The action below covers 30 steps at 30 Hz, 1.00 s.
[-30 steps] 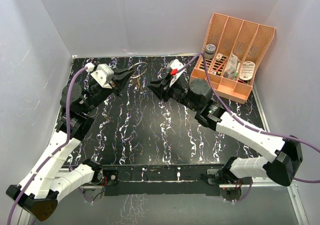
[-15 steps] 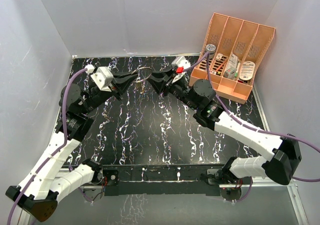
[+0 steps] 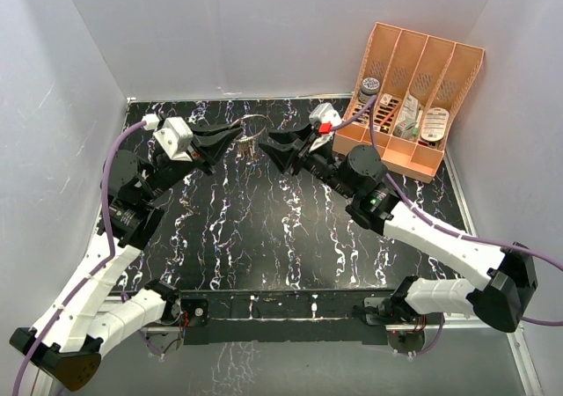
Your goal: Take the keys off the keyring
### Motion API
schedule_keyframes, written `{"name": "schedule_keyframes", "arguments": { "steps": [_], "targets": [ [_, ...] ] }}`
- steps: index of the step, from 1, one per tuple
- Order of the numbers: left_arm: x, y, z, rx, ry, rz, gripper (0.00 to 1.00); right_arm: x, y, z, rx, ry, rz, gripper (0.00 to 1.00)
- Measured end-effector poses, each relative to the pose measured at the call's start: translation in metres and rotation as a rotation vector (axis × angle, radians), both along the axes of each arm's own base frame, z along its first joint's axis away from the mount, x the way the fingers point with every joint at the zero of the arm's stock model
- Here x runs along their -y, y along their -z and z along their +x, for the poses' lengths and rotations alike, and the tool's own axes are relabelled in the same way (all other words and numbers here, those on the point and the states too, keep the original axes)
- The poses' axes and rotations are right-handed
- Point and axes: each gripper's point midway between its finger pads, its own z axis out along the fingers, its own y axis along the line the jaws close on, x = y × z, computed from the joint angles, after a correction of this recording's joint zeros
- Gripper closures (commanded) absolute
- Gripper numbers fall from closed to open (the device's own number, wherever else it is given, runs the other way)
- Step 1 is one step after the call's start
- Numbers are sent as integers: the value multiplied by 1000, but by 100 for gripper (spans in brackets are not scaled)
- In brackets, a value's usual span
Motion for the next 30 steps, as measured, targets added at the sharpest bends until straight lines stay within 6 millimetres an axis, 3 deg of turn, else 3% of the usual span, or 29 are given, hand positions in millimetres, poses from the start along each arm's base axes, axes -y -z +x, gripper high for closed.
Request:
{"name": "schedule_keyframes", "arguments": {
  "steps": [16,30],
  "targets": [
    [0,-4,-1,5,5,-17,100,-4,15,-2,-27,-26,-17,61],
    [1,1,0,-1,6,-17,100,-6,16,-3,-29,-36,-19,59]
  ]
}}
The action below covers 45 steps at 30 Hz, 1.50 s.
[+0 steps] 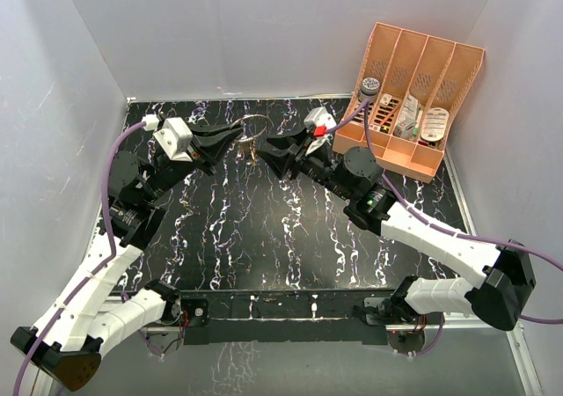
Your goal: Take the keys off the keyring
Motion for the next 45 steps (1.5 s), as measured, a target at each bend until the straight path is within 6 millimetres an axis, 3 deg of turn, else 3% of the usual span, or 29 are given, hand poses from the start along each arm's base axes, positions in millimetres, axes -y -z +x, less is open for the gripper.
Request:
{"name": "schedule_keyframes", "arguments": {
  "steps": [34,41,45],
  "targets": [
    [-2,-2,-7,12,8,4,100,2,1,2,11,15,-10,60],
    [-6,-24,-25,101,45,-83,100,26,-15,-5,50,79,18,58],
    [-7,-49,-45,175,131,-231,100,36,-22,-7,66,108,36,58]
  ]
}}
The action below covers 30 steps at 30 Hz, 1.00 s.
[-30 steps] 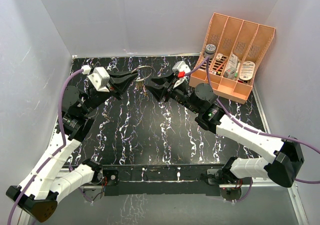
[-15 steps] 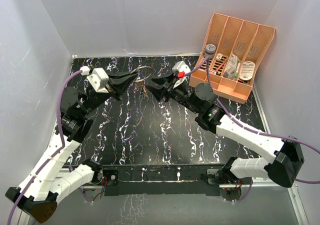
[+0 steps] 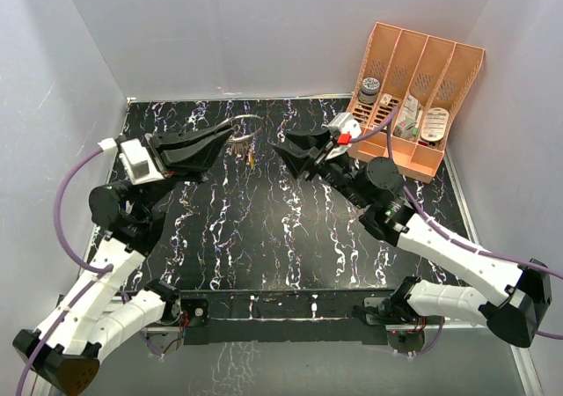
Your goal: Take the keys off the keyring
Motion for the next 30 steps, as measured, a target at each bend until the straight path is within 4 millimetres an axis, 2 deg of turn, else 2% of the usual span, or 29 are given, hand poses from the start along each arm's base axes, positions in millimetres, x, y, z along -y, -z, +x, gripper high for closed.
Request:
{"name": "schedule_keyframes", "arguments": {
  "steps": [3,5,8,12,22,30],
  "targets": [
    [1,-24,-12,42,107,-122,100,2,5,-4,-1,-8,4,55],
    [5,-29,-14,41,170,-171,100,1,10,-6,-9,-21,5,53],
    [14,-28,-6,-1,250,-208,100,-2,14,-8,-12,-41,-1,51],
    [22,-20,4,-69,308,-225,100,-4,9,-13,5,-71,16,45],
    [16,-33,-13,-41,383,-281,100,3,-25,-41,79,-164,122,32],
    [15,-33,-13,-42,371,-282,100,1,-32,-55,87,-233,148,31]
  ]
}}
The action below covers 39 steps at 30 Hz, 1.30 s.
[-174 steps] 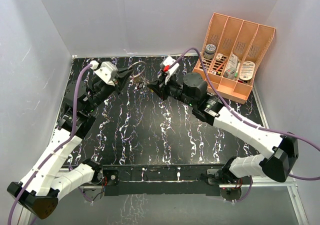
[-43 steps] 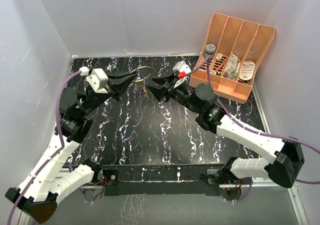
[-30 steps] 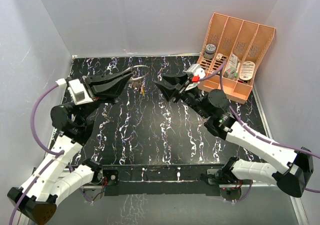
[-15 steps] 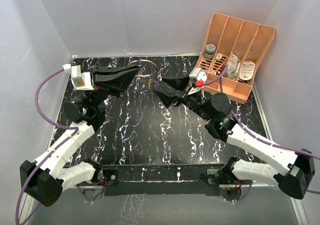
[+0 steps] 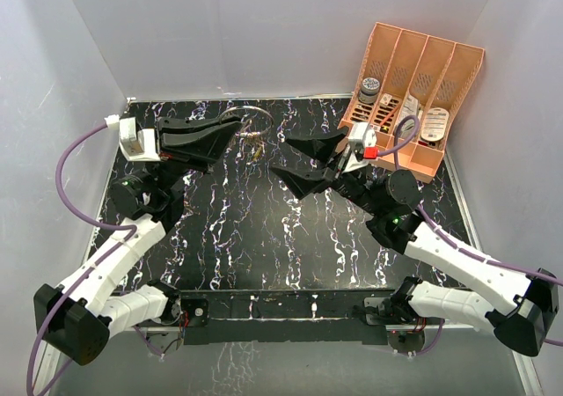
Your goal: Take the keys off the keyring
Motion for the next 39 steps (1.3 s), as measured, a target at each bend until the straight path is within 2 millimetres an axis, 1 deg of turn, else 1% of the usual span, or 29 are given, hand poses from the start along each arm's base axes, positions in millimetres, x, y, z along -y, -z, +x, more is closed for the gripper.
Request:
{"name": "schedule_keyframes", "arguments": {
  "steps": [6,10,14,21,24,29,39],
  "targets": [
    [-3,-3,-4,12,-13,-3,100,-5,2,-10,1,-63,-10,30],
    [-3,-3,-4,13,-17,-3,100,-7,2,-13,5,-83,-16,29],
    [-3,-2,-2,7,-21,-3,100,-9,4,-14,6,-92,-22,29],
    [-2,1,4,-12,-40,2,100,-21,19,-10,-24,-126,-57,31],
    [-2,3,7,-19,-47,8,100,-25,23,-9,-35,-135,-64,31],
    [-1,8,9,-31,-56,14,100,-29,22,-7,-36,-139,-67,31],
    [-1,12,12,-39,-62,20,100,-35,12,-1,-15,-134,-57,31]
  ]
}}
